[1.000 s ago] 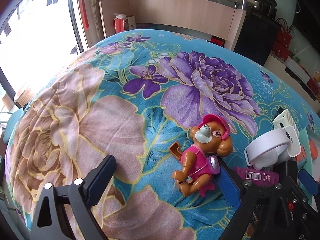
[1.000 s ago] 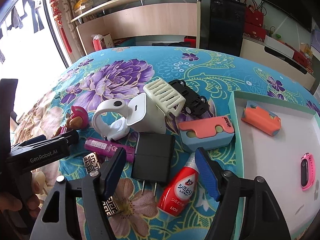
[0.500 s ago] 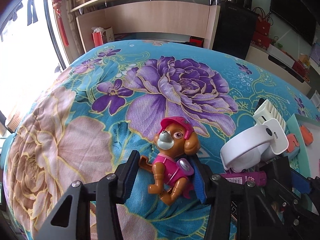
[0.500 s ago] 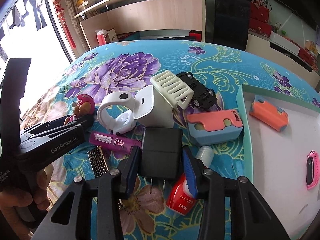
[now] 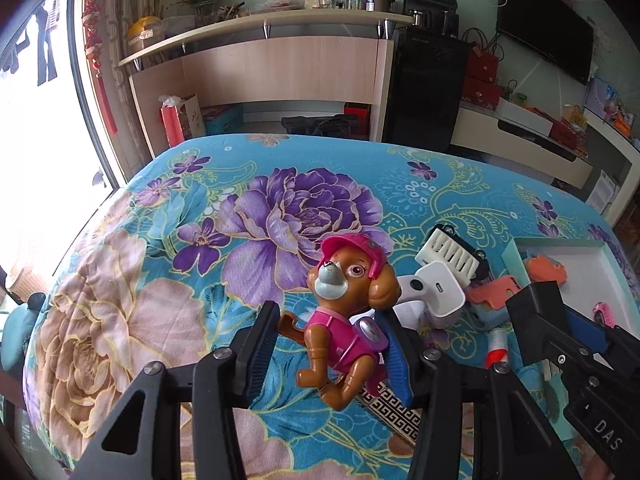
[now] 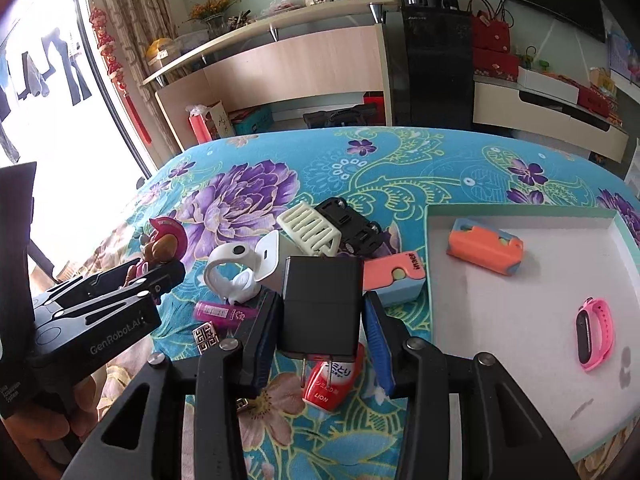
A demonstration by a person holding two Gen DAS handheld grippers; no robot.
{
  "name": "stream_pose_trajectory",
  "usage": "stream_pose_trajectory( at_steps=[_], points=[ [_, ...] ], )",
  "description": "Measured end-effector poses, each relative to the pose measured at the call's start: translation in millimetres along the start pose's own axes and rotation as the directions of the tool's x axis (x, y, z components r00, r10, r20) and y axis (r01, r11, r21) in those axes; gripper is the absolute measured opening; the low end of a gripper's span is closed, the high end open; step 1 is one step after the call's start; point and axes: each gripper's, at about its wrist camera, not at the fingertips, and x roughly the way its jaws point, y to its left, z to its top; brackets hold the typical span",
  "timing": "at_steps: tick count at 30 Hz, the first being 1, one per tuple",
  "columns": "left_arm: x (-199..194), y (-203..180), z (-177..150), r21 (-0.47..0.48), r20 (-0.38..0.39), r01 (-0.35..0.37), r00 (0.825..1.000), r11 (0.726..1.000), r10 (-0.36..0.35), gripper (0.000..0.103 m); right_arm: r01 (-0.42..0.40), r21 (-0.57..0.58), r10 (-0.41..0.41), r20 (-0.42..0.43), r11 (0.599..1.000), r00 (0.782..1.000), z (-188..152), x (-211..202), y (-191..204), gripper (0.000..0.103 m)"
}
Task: Organize rigid objects
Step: 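Lower the dog figure into the tray with the left tool while the right sets the charger there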
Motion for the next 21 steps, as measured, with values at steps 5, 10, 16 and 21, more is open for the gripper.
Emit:
stream_pose_trajectory(
  at_steps=[5, 10, 16, 21],
  points=[
    [-7.6, -37.3, 7.2, 0.073, -0.001, 0.042, 0.999, 0.996, -0.042, 0.052, 0.093, 0.067, -0.094, 0.022, 0.993, 0.995, 2.9, -14.9, -36.4, 0.043],
    [-5.8, -81.0, 7.4, 0.147, -0.028, 0.086, 0.996, 0.985, -0.083, 0.052, 0.174, 0.176, -0.177, 0.004, 0.969, 0.984, -0.2, -24.2, -86.8, 0.043],
    [-1.4, -133.9, 4.1, 0.226, -0.062, 0.138, 0.99, 0.964, -0.127, 0.052, 0.251, 0.284, -0.258, -0.014, 0.925, 0.966, -8.7, -38.5, -136.2, 0.043],
    [1.3, -176.4, -2.1, 0.305, -0.086, 0.163, 0.986, 0.938, -0.144, 0.052, 0.258, 0.343, -0.274, -0.001, 0.903, 0.962, -12.6, -49.8, -158.1, 0.043]
  ],
)
